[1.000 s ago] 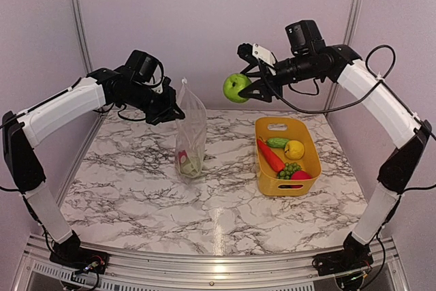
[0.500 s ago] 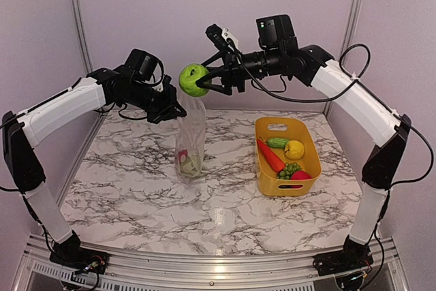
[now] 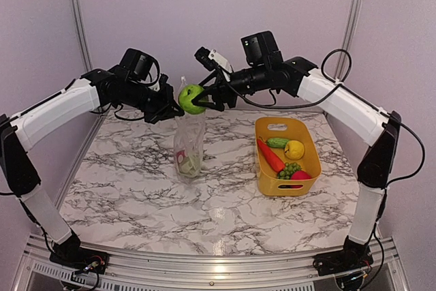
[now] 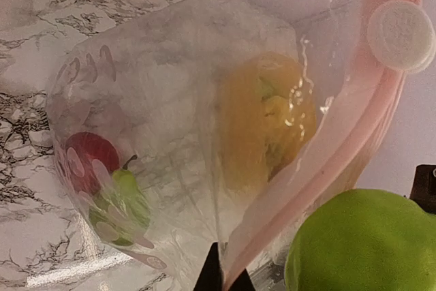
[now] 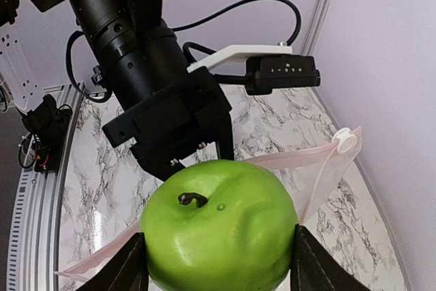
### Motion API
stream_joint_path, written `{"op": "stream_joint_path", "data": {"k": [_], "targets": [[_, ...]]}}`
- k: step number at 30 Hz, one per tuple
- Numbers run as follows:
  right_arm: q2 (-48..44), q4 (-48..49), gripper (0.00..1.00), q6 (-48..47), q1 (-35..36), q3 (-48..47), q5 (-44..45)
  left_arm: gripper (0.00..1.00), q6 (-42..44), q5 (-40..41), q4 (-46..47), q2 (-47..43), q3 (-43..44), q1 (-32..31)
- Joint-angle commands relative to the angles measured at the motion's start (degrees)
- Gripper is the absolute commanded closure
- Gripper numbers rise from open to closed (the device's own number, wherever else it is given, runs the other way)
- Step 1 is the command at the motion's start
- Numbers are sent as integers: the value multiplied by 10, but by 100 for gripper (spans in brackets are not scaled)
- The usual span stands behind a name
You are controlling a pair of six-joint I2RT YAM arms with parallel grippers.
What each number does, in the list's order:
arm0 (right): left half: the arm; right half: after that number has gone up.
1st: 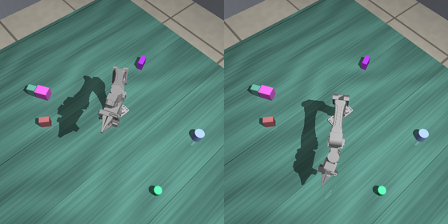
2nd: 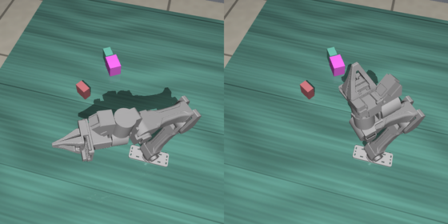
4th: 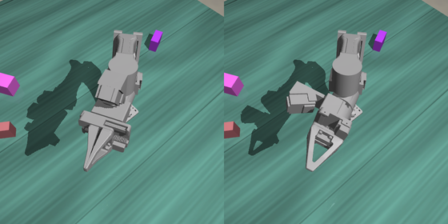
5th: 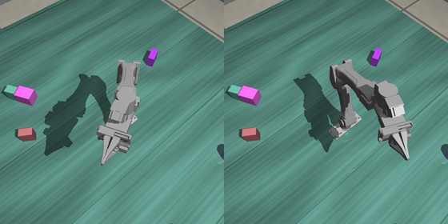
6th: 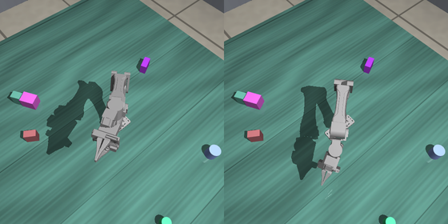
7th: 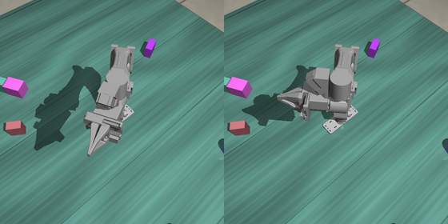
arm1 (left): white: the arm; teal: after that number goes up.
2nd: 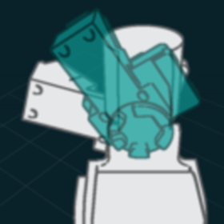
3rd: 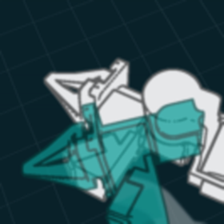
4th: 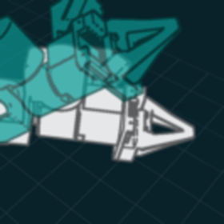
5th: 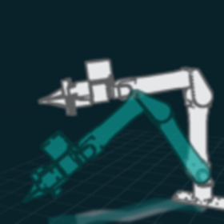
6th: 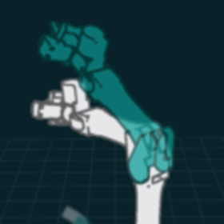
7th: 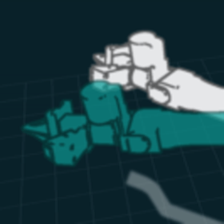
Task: Place the food in the zip-top bag and seal the zipper
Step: Place the fake fruit in the zipper food storage bag.
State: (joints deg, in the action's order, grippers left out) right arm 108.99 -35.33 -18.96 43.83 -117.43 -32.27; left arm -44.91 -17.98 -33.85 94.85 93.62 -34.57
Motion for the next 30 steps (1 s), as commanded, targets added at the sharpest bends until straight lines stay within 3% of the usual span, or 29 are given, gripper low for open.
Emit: {"op": "stream_joint_path", "data": {"k": [1,12,15,17,18,21,24,30], "targets": [[11,15,48,8,1,4,54,100,-7,-4,16,-24,-11,-3],[11,8,45,-47,11,23,143,100,-17,-1,28,-32,-23,-7],[11,6,37,-72,31,26,159,100,-21,-4,34,-30,-22,-8],[13,7,29,-78,43,22,175,100,-22,-6,37,-29,-22,-8],[14,-2,19,-78,48,-4,179,100,-21,-8,36,-28,-20,-7],[-9,-22,11,-101,48,-22,155,100,-13,-1,23,-27,-20,-6],[-56,-58,11,-165,48,0,94,100,-12,2,20,-27,-27,-6],[-132,-134,20,-293,48,95,27,100,-12,-9,28,-25,-29,-5]]}}
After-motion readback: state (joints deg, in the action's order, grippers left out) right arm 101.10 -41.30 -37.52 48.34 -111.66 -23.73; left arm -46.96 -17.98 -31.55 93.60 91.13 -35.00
